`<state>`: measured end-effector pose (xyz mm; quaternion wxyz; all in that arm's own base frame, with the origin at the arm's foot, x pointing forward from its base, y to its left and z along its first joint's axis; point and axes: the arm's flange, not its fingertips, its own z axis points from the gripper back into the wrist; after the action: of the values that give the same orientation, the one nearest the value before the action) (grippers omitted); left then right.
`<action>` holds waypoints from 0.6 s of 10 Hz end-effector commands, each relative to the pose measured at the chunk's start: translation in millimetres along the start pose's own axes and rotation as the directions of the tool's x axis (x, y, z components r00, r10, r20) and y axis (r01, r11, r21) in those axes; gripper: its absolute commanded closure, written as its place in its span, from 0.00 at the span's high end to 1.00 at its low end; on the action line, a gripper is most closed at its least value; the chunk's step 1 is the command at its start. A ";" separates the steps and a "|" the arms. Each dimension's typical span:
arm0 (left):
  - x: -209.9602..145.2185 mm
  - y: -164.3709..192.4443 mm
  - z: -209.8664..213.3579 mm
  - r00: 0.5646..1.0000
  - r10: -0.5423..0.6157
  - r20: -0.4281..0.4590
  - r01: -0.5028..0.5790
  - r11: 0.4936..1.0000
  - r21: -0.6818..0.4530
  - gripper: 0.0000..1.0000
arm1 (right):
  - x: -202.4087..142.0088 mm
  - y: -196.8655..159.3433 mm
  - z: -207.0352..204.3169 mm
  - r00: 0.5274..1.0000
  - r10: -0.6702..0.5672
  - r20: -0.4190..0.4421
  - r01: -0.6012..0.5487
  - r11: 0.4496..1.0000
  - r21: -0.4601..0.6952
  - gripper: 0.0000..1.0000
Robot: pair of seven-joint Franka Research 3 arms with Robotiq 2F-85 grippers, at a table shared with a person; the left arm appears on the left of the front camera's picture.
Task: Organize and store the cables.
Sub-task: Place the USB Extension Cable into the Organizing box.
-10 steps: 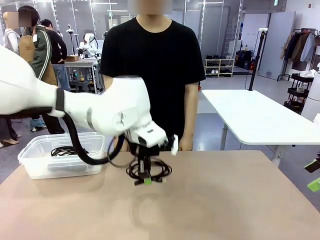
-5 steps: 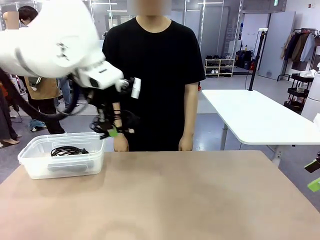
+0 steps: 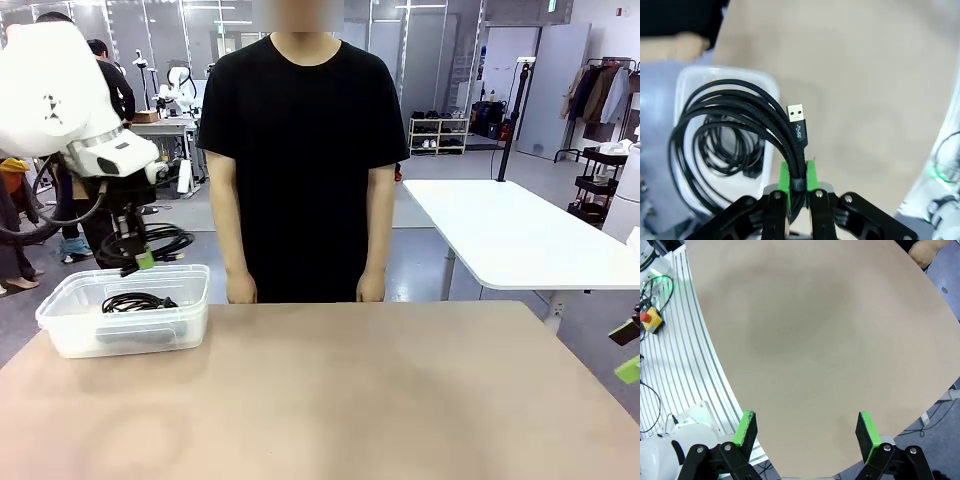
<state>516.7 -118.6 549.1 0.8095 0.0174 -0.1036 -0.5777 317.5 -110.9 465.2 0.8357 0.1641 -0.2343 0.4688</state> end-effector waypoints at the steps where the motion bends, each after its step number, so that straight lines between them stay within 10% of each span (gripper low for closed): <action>1: 8.0 41.9 -29.6 0.990 0.115 -0.079 -0.113 0.993 0.036 0.00 | 1.2 -0.7 0.1 1.000 -0.016 0.005 0.016 1.000 0.000 1.00; 6: -2.9 88.1 -97.7 0.971 0.215 -0.103 -0.223 0.972 -0.072 0.00 | 1.2 -0.7 0.1 1.000 -0.016 0.005 0.016 1.000 0.000 1.00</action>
<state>609.9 -93.8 459.4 0.8658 0.0068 -0.0498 -0.4978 317.6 -110.7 465.3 0.8357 0.1639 -0.2342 0.4690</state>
